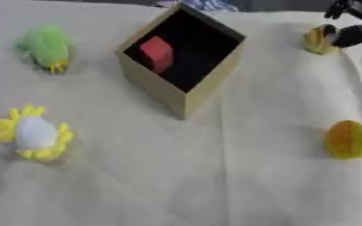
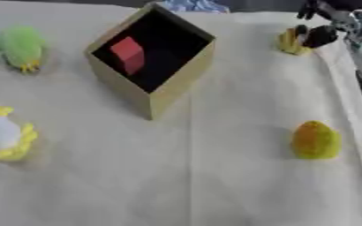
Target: Pick up objects on the table and place them in the box.
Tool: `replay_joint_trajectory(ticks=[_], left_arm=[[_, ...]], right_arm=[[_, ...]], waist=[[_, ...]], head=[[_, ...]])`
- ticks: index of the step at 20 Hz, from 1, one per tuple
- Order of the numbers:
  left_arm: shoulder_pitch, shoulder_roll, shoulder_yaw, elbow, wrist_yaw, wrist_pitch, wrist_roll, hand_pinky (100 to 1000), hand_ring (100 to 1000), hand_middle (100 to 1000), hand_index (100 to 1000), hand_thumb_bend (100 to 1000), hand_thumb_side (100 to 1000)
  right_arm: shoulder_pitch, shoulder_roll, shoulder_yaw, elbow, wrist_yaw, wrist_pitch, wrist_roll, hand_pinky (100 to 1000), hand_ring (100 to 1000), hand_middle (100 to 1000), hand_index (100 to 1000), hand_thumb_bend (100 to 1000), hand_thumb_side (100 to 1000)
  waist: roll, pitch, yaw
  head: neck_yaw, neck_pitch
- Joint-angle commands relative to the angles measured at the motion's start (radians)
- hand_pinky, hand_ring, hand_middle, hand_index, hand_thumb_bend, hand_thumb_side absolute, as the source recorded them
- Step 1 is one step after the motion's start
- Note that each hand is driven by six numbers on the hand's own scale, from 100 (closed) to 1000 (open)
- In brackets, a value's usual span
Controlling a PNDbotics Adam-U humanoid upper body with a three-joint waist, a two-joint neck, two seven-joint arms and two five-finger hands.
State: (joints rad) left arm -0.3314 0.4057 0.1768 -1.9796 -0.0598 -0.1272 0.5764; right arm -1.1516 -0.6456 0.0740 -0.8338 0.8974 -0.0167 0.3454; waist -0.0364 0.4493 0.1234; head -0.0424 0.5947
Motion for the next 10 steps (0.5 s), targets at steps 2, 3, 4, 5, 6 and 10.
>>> replay_joint_trajectory(ticks=[2, 3, 4, 5, 6, 10], left_arm=[[-0.012, 0.021, 0.008, -0.020, -0.001, -0.002, -0.005, 720, 629, 593, 757, 353, 533], [-0.012, 0.021, 0.008, -0.020, -0.001, -0.002, -0.006, 720, 629, 593, 757, 353, 533], [-0.012, 0.020, 0.008, -0.020, -0.001, -0.002, -0.006, 720, 630, 593, 757, 353, 533], [-0.012, 0.020, 0.008, -0.020, 0.000, -0.002, -0.006, 720, 630, 594, 757, 353, 533], [-0.011, 0.020, 0.008, -0.020, 0.000, -0.002, -0.006, 720, 630, 594, 757, 353, 533], [-0.013, 0.020, 0.008, -0.020, 0.000, -0.003, -0.007, 720, 631, 594, 758, 352, 533]], right_arm=[[-0.014, -0.034, -0.003, -0.024, -0.031, -0.011, 0.008, 904, 911, 672, 741, 100, 115], [-0.014, -0.034, -0.003, -0.025, -0.032, -0.012, 0.009, 902, 910, 672, 741, 100, 114], [-0.014, -0.035, -0.002, -0.025, -0.032, -0.014, 0.010, 901, 909, 670, 740, 100, 100], [-0.014, -0.035, -0.002, -0.025, -0.031, -0.015, 0.010, 898, 907, 667, 737, 100, 104], [-0.014, -0.035, -0.002, -0.025, -0.029, -0.017, 0.010, 897, 907, 666, 736, 100, 104], [-0.011, -0.037, -0.004, -0.018, -0.014, -0.016, 0.010, 893, 905, 680, 742, 100, 124]], waist=[[0.004, -0.028, 0.001], [0.003, -0.028, 0.001], [0.003, -0.029, 0.001], [0.003, -0.029, 0.001], [0.003, -0.029, 0.000], [0.003, -0.028, 0.000]], head=[[-0.002, -0.006], [-0.002, -0.006], [-0.003, -0.006], [-0.003, -0.006], [-0.003, -0.005], [-0.003, -0.007]])
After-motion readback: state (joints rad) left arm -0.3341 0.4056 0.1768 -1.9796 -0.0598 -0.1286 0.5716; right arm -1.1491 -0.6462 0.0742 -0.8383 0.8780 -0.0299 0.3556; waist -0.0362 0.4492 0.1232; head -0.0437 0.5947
